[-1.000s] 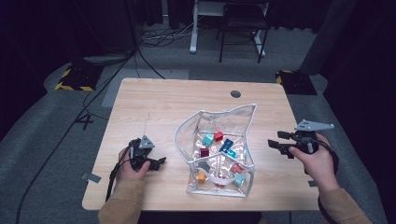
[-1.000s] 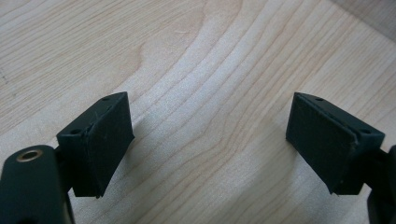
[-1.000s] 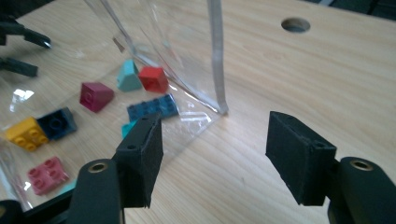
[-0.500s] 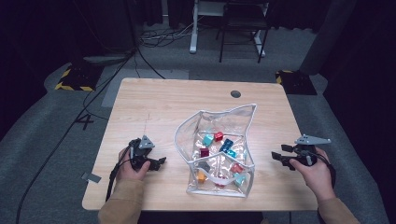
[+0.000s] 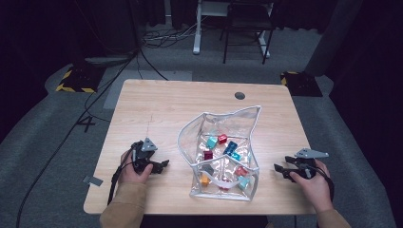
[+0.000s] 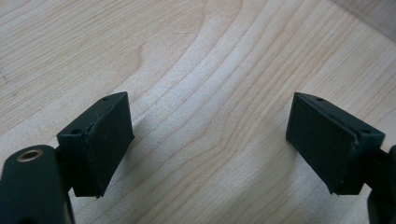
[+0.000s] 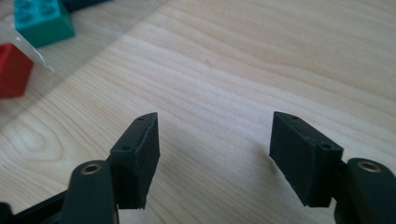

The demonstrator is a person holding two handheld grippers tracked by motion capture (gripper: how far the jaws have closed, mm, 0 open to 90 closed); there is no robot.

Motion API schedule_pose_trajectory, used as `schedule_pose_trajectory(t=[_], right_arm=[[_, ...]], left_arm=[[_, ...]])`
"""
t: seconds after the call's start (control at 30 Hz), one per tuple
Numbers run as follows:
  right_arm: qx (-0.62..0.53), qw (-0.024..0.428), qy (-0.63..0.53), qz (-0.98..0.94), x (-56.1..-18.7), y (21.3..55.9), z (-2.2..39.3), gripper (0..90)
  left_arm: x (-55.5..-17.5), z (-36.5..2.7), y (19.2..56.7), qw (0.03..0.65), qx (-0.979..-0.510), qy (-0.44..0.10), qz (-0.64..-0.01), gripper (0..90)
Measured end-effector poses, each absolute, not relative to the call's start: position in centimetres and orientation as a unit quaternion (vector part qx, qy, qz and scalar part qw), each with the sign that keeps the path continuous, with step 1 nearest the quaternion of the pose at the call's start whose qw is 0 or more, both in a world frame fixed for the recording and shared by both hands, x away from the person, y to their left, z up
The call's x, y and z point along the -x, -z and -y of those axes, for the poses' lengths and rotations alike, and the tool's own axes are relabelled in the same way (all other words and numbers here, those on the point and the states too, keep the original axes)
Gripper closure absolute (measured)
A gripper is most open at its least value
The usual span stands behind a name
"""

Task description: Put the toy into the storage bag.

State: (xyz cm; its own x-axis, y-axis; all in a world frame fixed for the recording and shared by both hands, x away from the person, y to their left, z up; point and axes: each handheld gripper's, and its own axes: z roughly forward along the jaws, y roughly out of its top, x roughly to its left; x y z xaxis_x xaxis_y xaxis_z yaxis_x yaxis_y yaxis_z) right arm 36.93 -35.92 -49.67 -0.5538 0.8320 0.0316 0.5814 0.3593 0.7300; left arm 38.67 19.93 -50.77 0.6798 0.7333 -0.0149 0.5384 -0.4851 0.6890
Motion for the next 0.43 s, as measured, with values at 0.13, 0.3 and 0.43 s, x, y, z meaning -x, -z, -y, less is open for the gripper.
schedule_pose_trajectory(t=[0.13, 0.3, 0.43], right_arm=[[-0.426, 0.201, -0.365, -0.803, -36.6, 50.58, 35.72, 29.5], [-0.429, 0.201, -0.364, -0.802, -36.42, 50.58, 35.63, 29.3], [-0.431, 0.204, -0.365, -0.8, -36.35, 50.6, 35.59, 30.4]], left_arm=[[-38.65, -19.91, 50.78, 0.344, -0.849, -0.141, -0.375, 14.9], [-38.65, -19.91, 50.78, 0.343, -0.849, -0.141, -0.375, 14.9], [-38.65, -19.92, 50.78, 0.344, -0.849, -0.141, -0.375, 14.9]])
